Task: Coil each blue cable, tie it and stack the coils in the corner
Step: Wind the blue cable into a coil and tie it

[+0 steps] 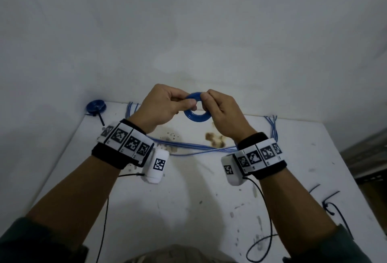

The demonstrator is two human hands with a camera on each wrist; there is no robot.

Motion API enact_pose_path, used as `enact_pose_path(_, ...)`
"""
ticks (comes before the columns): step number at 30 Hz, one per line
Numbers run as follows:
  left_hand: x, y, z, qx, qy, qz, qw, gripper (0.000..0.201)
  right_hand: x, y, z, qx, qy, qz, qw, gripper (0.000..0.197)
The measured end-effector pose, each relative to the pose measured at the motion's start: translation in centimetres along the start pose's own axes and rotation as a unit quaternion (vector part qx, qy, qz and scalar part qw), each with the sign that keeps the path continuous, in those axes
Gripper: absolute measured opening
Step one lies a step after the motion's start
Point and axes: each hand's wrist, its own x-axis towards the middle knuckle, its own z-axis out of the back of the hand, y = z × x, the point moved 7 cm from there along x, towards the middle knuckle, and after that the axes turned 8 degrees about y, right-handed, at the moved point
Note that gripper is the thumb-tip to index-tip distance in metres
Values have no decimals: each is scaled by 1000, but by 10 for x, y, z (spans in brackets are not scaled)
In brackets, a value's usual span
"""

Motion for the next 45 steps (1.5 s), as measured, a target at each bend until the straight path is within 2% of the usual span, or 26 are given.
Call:
enact_pose_path(2, 0, -1, -3, -52, -43, -21, 997, 11, -4, 2, 0, 64, -65, 7, 996, 37)
enact_pose_path(4, -2, 1, -12, -101, -77, -31, 991, 12, -12, -2, -6, 133, -153, 3, 979, 38)
enact_pose_path(6, -6, 7, -22, -135, -91, -29, 986, 15, -20, -8, -16, 191, -228, -16, 955, 36)
enact_pose_path(8, -9, 14, -28, -153, -94, -14, 984, 15, -24, -13, -22, 217, -264, -37, 939, 39)
enact_pose_path(11, -9, 21, -24, -139, -61, 16, 988, 13, -19, -12, -19, 188, -234, -33, 953, 42)
enact_pose_path(15, -6, 17, -13, -15, 45, 39, 998, 16, 0, -10, -14, 28, -35, -18, 999, 47)
enact_pose_path(17, -3, 11, -8, 15, 40, 29, 999, 15, 6, -8, -11, -34, 8, -17, 999, 53)
enact_pose_path(18, -2, 8, -5, 9, 16, 13, 1000, 14, 7, -6, -7, -30, -10, -15, 999, 53)
enact_pose_path(20, 0, 4, -3, -25, -50, -26, 998, 15, 3, -8, 0, 36, -102, -26, 994, 49)
enact_pose_path(22, 0, 7, -6, -69, -107, -45, 991, 15, -7, -13, -1, 119, -205, -36, 971, 46)
enact_pose_path(24, -2, 14, -14, -101, -122, -38, 987, 12, -14, -16, -9, 172, -251, -40, 952, 47)
enact_pose_path(26, -3, 20, -21, -102, -89, -22, 991, 11, -15, -16, -10, 174, -239, -38, 955, 51)
enact_pose_path(29, -3, 20, -20, -56, -9, -1, 998, 12, -3, -13, -2, 40, -125, -32, 991, 58)
enact_pose_path(30, -2, 18, -18, -48, 1, -4, 999, 12, 1, -12, -1, 6, -92, -32, 995, 60)
enact_pose_path(31, -1, 15, -16, -49, -4, -13, 999, 12, 2, -11, 1, 6, -87, -28, 996, 60)
enact_pose_path(33, 2, 10, -15, -71, -50, -35, 996, 12, -2, -8, 3, 79, -145, -22, 986, 57)
enact_pose_path(34, 3, 10, -17, -96, -80, -39, 991, 11, -5, -11, 1, 146, -191, -35, 970, 53)
enact_pose_path(36, 3, 16, -22, -160, -127, -22, 979, 8, -11, -20, -9, 276, -270, -71, 919, 44)
enact_pose_path(37, 3, 20, -25, -184, -134, -6, 974, 8, -12, -23, -13, 307, -294, -83, 901, 43)
enact_pose_path(38, 3, 23, -27, -194, -123, 10, 973, 9, -12, -24, -15, 303, -306, -89, 898, 43)
enact_pose_path(40, 4, 27, -29, -178, -73, 34, 981, 15, -10, -22, -11, 240, -292, -77, 923, 44)
enact_pose_path(42, 5, 24, -24, -144, -27, 34, 989, 17, -5, -17, -4, 164, -231, -49, 958, 45)
enact_pose_path(45, 7, 13, -14, -87, -23, -1, 996, 12, 2, -11, 0, 110, -151, -35, 982, 48)
